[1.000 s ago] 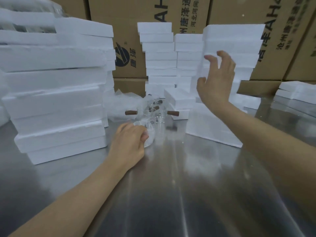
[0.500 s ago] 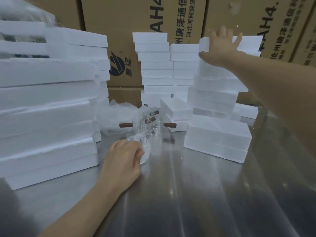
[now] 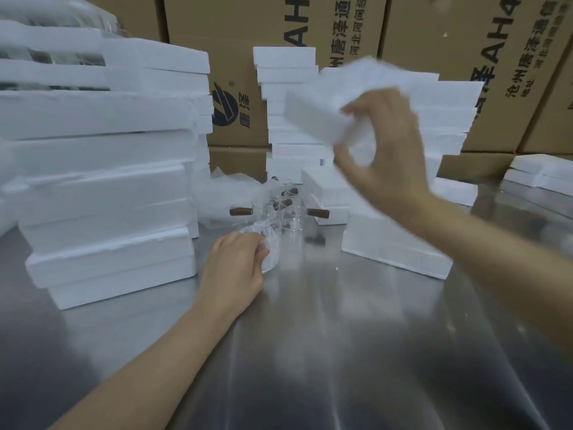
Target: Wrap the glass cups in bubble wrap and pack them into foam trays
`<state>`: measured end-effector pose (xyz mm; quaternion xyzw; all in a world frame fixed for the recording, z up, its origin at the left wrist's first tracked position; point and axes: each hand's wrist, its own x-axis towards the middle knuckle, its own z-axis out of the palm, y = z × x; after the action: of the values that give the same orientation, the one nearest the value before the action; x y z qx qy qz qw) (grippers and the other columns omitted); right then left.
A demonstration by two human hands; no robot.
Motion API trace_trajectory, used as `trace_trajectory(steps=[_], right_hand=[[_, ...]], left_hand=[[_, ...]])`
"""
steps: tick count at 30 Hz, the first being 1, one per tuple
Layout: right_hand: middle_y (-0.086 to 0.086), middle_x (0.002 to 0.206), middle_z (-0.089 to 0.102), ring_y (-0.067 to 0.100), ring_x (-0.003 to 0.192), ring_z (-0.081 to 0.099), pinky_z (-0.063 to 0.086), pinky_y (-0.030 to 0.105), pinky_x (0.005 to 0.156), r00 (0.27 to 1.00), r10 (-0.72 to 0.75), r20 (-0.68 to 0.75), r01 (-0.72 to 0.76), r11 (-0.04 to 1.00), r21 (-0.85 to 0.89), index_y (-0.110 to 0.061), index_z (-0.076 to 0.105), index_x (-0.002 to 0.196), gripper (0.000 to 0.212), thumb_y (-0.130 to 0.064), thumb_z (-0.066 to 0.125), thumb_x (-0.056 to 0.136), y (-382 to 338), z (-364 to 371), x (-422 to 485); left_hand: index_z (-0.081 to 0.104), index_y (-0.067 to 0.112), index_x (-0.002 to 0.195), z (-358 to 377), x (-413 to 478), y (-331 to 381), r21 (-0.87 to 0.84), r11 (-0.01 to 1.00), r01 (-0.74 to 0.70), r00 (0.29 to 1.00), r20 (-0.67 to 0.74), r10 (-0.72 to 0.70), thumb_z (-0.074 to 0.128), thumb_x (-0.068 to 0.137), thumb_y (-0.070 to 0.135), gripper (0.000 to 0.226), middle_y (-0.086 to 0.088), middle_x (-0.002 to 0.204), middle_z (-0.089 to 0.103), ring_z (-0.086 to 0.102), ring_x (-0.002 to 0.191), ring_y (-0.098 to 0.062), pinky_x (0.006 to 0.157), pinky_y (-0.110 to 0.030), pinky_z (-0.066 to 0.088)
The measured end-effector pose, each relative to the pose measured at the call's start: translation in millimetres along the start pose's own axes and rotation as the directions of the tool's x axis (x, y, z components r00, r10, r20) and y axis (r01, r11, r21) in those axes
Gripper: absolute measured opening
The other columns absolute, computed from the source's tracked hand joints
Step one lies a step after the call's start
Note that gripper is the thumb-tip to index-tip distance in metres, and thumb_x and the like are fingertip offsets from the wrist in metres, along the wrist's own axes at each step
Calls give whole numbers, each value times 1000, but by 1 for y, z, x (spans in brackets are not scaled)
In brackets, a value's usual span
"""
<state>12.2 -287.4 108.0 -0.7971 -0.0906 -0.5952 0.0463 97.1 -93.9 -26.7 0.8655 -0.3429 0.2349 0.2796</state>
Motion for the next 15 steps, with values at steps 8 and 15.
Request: trace_trajectory(steps=[8, 15], right_hand=[[6, 98, 59, 19, 98, 53, 44, 40, 87, 897, -40, 440, -105, 948, 300, -6, 63, 97, 30, -9, 72, 69, -40, -15, -137], [1, 116, 59, 11, 114, 49, 40, 31, 99, 774, -87, 627, -173, 924, 342, -15, 63, 119, 40, -25, 74, 82, -40, -10, -140]], left_hand=[[59, 9, 81, -8, -5, 5, -21, 990, 142, 972, -189, -143, 53, 92, 8, 12, -9, 80, 62, 56, 78, -34, 64, -34, 32], [64, 10, 93, -28, -10, 12, -198, 977, 80, 951, -280, -134, 50, 93, 12, 14, -1, 85, 68, 58, 83, -28, 79, -37, 40]])
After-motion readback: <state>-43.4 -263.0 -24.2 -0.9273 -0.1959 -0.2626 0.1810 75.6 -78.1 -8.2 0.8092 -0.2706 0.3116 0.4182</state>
